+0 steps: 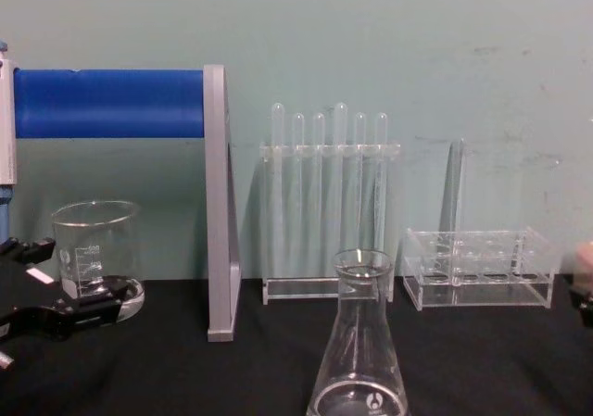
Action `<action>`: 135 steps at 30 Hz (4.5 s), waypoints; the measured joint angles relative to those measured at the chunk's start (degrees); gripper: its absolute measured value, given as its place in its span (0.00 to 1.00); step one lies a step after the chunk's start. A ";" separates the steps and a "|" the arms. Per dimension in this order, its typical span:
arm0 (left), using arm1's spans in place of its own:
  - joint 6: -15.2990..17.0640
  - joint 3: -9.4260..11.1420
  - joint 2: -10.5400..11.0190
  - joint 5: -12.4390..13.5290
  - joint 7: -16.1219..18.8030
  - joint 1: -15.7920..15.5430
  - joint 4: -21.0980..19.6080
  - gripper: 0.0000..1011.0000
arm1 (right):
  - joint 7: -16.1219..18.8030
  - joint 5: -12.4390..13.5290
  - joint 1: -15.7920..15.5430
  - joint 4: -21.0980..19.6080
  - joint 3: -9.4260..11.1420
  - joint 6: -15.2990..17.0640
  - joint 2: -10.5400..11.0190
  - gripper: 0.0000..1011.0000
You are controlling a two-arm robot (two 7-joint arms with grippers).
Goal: Grasp the erlenmeyer flask with one hand, shake it three times, then place it back.
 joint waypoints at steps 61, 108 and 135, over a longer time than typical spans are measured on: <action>0.00 0.00 0.00 0.00 0.00 0.00 0.00 0.99 | 10.39 6.02 -5.56 -7.94 2.00 -0.58 -4.03 0.99; 0.00 0.00 0.00 0.00 0.00 0.00 0.00 0.99 | 25.52 3.80 0.73 -0.93 -1.10 2.05 -14.53 0.99; 0.00 0.00 0.00 0.00 0.00 0.00 0.00 0.99 | 26.47 1.78 2.76 2.19 0.06 1.47 -17.91 0.99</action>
